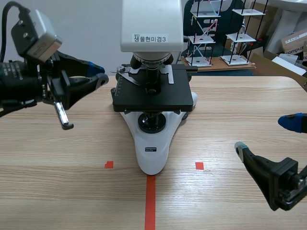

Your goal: Return to the home posture

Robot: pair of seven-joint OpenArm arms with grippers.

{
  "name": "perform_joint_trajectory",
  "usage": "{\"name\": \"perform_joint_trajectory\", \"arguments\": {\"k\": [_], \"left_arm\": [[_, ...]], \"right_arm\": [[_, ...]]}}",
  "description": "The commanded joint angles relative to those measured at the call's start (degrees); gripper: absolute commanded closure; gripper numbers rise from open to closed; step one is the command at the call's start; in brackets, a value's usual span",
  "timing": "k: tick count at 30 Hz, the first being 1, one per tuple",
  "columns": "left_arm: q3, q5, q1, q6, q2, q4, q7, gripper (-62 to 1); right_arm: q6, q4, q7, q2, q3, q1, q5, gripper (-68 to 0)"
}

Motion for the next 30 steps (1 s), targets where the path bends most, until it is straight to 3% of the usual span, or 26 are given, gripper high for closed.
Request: {"name": "perform_joint_trajectory", "arguments": {"k": [1,3,6,8,15,17,21,30], "left_arm": [[-3.08,-0.63,3.26,0.35,-0.76,0.96,-2.73,-24.8],[-6.38,-0.90,7.43,0.35,-0.76,0.98,-5.49,-33.9],[-11.89,-5.33,14.51,0.35,-0.74,1.62,-8.07,-44.9],[-15.89,-7.21,19.69,0.35,-0.59,3.04,-9.70,-48.5],[-27.43,-7.58,36.41,1.77,0.07,11.76,-12.48,-60.0],[-30.23,-8.17,40.39,3.43,1.51,14.19,-12.70,-61.9],[-34.29,-7.93,46.23,3.50,6.08,17.55,-12.66,-62.3],[-35.54,-3.61,53.59,6.05,15.67,19.69,-12.92,-62.3]], "right_arm": [[-0.02,0.96,0.66,0.31,0.76,0.04,0.37,-58.9],[-0.02,0.96,0.68,0.31,0.79,0.04,0.37,-58.9],[-0.02,0.96,0.68,0.31,0.79,0.04,0.37,-58.9],[-0.02,0.96,0.68,0.31,0.79,0.04,0.37,-58.9],[-0.02,0.96,0.68,0.31,0.79,0.04,0.37,-58.9],[-0.02,0.96,0.68,0.28,0.79,0.04,0.37,-58.9],[-0.02,0.96,0.68,0.31,0.79,0.04,0.37,-58.9],[-0.02,0.96,0.68,0.31,0.79,0.07,0.37,-58.9]]}}
